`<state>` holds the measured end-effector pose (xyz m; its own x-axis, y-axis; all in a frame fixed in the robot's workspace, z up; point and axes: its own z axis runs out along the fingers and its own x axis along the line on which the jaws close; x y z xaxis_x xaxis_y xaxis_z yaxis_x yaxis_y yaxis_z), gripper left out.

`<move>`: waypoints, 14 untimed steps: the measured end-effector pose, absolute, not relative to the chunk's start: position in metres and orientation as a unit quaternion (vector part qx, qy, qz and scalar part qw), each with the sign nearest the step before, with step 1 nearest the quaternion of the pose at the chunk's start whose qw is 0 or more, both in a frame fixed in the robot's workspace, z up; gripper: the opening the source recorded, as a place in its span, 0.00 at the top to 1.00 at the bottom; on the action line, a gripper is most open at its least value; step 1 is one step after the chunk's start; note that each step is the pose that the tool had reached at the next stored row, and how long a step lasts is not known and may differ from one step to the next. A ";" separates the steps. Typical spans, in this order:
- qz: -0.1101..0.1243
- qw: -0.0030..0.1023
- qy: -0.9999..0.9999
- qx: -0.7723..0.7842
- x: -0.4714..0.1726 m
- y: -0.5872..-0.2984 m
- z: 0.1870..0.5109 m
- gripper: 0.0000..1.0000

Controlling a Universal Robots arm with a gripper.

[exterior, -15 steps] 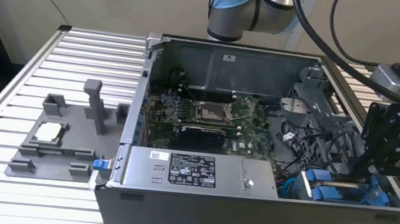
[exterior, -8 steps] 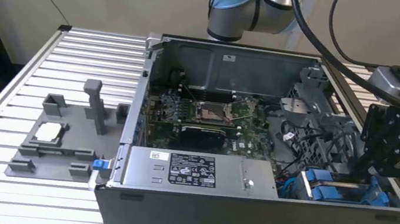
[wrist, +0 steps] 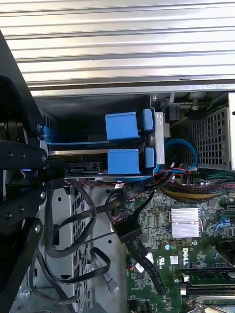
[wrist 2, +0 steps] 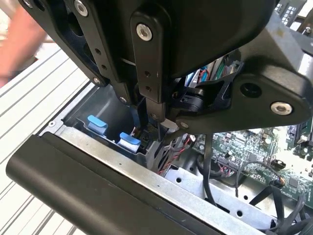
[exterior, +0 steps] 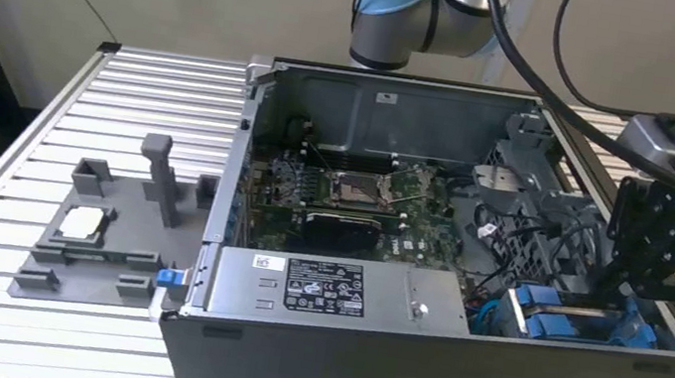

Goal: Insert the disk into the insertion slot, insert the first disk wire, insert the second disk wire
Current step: 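Insert the first disk wire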

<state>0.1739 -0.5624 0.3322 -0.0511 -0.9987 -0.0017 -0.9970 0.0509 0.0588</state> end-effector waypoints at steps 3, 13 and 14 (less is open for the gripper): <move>-0.022 0.020 -0.725 0.689 0.174 -0.562 0.332 0.81; -0.024 0.018 -0.725 0.689 0.173 -0.562 0.353 0.73; -0.024 0.018 -0.725 0.689 0.173 -0.562 0.357 0.73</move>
